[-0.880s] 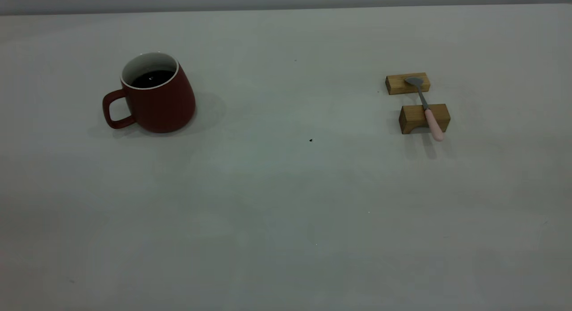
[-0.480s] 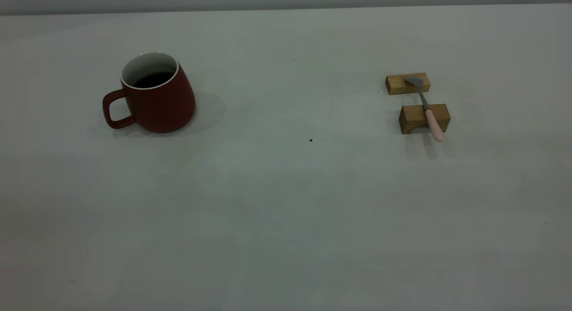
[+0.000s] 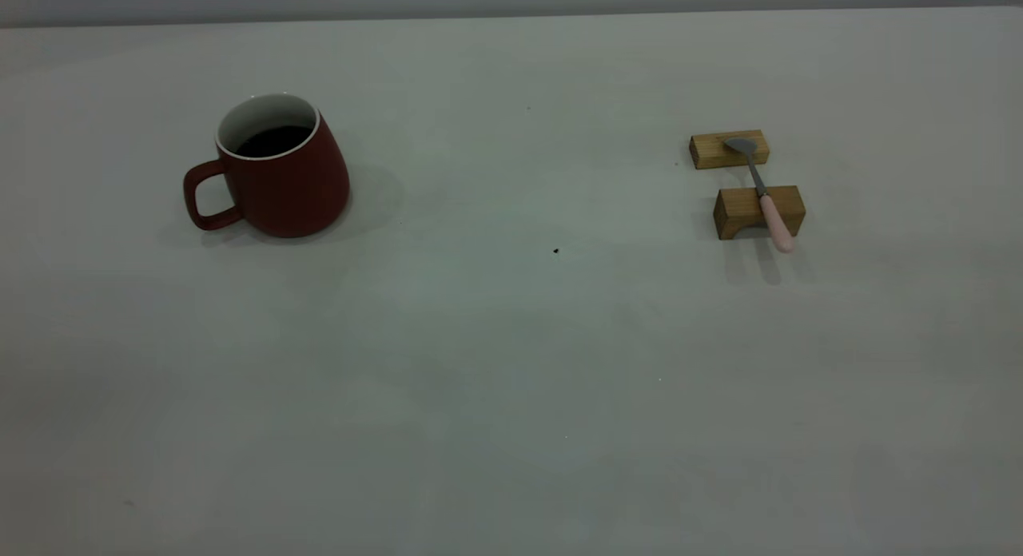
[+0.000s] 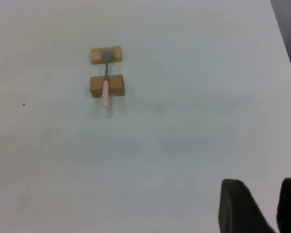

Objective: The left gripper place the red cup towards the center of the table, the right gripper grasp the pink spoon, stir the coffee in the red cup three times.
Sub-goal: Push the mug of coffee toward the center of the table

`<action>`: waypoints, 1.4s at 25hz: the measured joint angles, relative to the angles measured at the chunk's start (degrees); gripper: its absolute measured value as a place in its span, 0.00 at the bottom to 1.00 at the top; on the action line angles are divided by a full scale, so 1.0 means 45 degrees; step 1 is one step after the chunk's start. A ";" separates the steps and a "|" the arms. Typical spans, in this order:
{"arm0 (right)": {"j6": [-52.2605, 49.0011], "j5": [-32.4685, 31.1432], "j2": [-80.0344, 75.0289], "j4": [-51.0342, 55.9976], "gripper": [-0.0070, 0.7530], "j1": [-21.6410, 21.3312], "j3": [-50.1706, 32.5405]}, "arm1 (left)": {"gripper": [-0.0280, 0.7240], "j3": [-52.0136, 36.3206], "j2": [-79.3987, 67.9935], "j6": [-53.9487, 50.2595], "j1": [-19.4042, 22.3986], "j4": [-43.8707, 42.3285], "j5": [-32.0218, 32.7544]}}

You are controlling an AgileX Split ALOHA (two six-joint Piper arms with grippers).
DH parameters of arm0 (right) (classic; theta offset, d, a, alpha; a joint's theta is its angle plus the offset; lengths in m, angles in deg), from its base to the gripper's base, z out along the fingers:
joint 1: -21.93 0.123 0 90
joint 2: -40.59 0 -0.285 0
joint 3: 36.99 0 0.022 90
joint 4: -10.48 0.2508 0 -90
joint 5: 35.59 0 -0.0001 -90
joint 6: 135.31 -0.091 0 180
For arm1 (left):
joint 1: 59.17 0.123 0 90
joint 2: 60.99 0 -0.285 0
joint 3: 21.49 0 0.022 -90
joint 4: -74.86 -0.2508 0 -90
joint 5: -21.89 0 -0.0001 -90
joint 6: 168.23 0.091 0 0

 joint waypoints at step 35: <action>0.0000 0.0000 0.0000 0.0000 0.32 0.0000 0.0000 | 0.82 0.6923 -2.1520 0.1205 0.0760 -0.0766 -0.6449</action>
